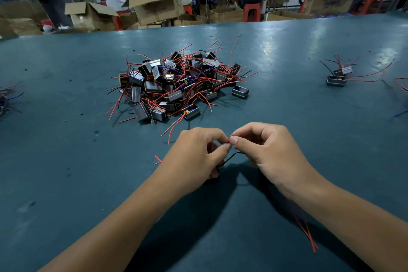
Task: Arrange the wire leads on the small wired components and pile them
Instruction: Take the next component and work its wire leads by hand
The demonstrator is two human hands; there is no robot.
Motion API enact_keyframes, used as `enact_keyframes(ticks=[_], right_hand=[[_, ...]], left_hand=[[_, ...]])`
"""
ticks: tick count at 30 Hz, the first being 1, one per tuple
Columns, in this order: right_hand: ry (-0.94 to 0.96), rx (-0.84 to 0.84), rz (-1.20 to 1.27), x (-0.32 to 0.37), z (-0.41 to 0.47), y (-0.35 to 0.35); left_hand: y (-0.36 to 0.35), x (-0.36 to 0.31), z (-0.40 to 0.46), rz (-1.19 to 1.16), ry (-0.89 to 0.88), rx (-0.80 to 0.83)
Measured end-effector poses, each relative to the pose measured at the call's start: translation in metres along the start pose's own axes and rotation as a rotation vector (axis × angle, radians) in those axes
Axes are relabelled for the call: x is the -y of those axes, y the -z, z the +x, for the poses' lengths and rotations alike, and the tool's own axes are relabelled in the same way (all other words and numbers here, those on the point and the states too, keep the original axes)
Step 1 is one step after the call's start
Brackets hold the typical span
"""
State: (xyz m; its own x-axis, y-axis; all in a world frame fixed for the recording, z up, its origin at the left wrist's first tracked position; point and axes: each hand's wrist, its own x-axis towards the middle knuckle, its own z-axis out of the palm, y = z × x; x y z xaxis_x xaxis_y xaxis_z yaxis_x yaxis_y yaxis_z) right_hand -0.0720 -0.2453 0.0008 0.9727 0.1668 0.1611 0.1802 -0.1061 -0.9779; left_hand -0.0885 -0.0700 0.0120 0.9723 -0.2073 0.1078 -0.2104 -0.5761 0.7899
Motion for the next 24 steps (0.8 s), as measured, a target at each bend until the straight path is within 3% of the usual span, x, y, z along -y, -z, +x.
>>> enact_keyframes(ticks=[5,9,13,24], right_hand=[[0.035,-0.024,-0.073,-0.001,0.001,-0.002],[0.045,-0.005,-0.123,-0.001,0.002,-0.002],[0.052,0.017,-0.101,-0.001,0.002,-0.001],[0.154,0.105,-0.211,0.004,0.000,0.004]], left_hand=[[0.004,-0.002,0.000,-0.033,-0.013,-0.036],[0.015,-0.007,0.003,0.085,-0.188,-0.159],[0.015,-0.011,0.001,0.240,-0.281,-0.149],[0.020,-0.008,0.006,0.299,-0.285,-0.067]])
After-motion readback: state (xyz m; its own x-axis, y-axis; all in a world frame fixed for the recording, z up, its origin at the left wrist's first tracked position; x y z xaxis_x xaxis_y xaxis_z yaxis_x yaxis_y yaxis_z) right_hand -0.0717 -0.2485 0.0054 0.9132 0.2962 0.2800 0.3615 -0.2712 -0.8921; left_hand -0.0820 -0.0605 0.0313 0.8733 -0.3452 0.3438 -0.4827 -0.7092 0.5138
